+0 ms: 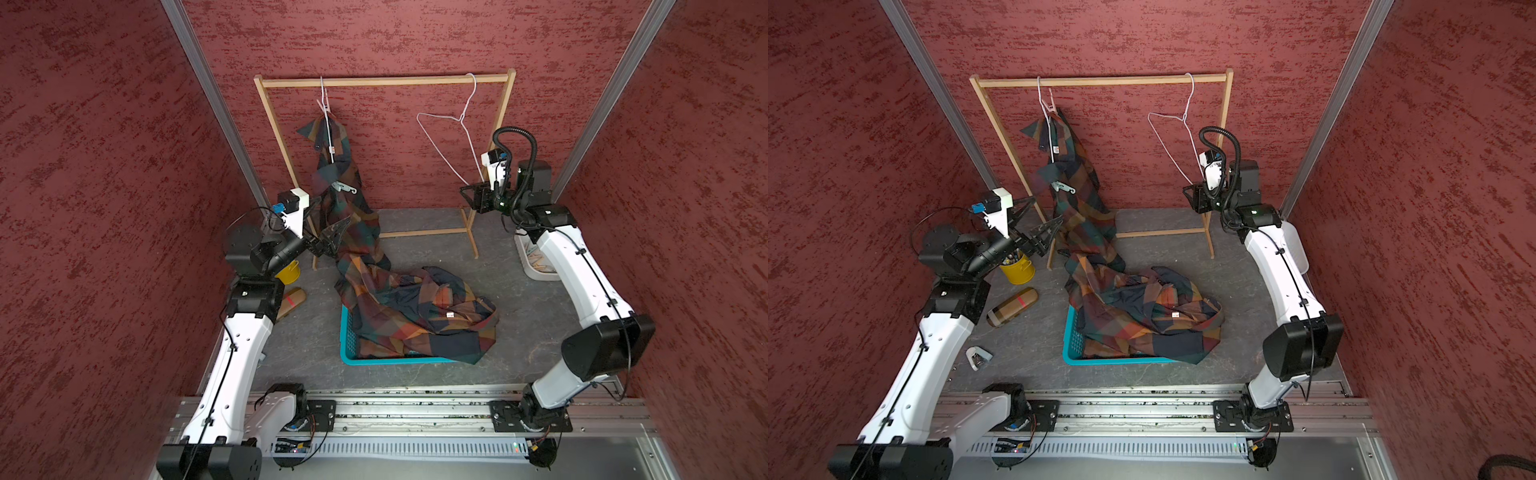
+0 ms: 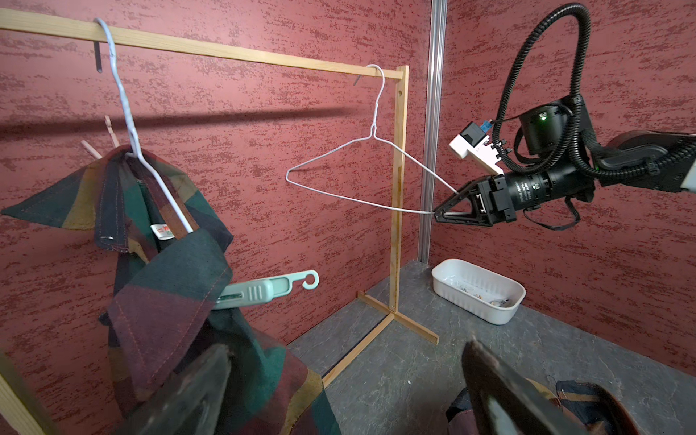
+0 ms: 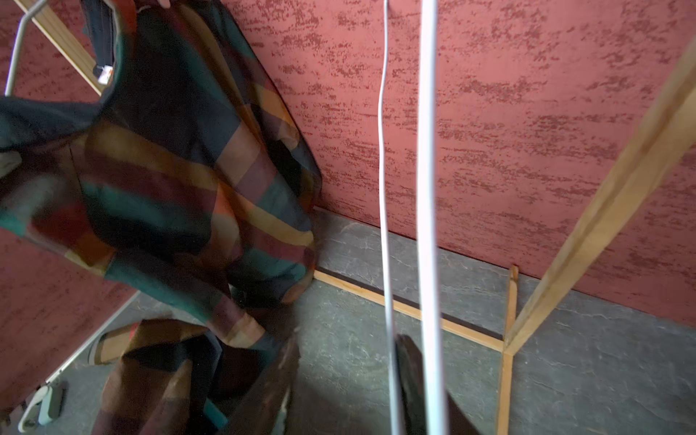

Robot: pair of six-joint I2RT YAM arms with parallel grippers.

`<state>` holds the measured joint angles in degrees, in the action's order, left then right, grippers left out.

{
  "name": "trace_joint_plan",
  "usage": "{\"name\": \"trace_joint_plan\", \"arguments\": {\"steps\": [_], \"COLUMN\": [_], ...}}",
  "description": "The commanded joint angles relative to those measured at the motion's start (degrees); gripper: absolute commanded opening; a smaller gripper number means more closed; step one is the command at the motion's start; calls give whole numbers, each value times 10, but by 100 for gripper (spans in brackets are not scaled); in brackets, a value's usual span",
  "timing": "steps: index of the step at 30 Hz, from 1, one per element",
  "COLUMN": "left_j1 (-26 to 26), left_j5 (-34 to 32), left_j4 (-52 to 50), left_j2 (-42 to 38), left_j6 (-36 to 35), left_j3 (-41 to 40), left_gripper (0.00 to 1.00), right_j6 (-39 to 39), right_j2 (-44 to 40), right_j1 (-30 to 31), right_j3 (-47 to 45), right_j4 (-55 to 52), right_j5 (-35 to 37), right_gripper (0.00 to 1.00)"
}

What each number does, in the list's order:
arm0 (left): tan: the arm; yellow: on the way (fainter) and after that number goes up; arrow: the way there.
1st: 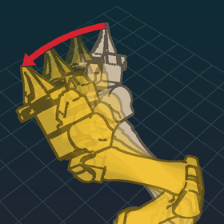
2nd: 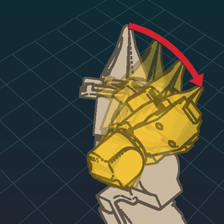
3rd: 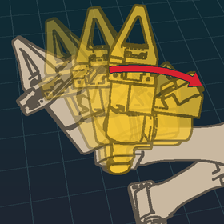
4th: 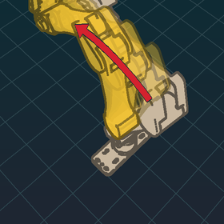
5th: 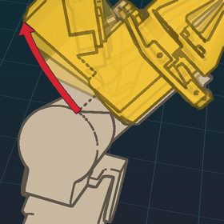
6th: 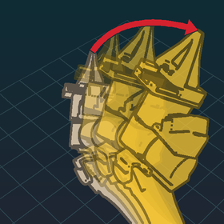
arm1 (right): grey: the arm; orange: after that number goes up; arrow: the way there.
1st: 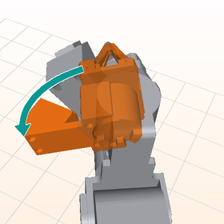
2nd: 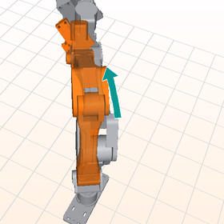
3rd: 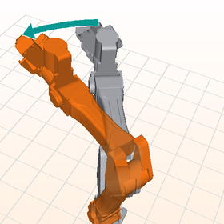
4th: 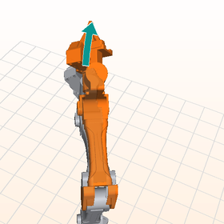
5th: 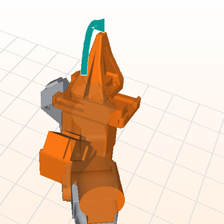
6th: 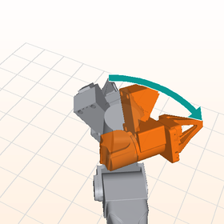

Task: Remove the clothespins securing long-sleeve shirts to the hanger
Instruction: Place the hanger on the clothesline.

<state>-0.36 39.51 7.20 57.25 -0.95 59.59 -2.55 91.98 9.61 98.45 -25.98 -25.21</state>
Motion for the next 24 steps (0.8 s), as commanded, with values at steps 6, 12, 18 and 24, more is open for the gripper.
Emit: {"name": "trace_joint_plan", "arguments": {"steps": [6,12,18,24], "left_j1": [-21,-58,-80,-90], "left_j5": [-71,-108,-126,-128], "left_j4": [-27,-52,-54,-54], "left_j2": [-25,-30,-28,-25], "left_j6": [-18,-34,-35,-34], "left_j3": [-9,-11,-19,-27], "left_gripper": [99,99,98,99], "right_j6": [-44,-107,-177,-217], "right_j2": [-169,-295,-405,-469], "right_j1": [3,4,11,13], "right_j3": [-171,-355,-480,-540], "right_j4": [78,28,-58,-118], "right_j5": [50,124,176,139], "right_gripper": [56,62,62,62]}}
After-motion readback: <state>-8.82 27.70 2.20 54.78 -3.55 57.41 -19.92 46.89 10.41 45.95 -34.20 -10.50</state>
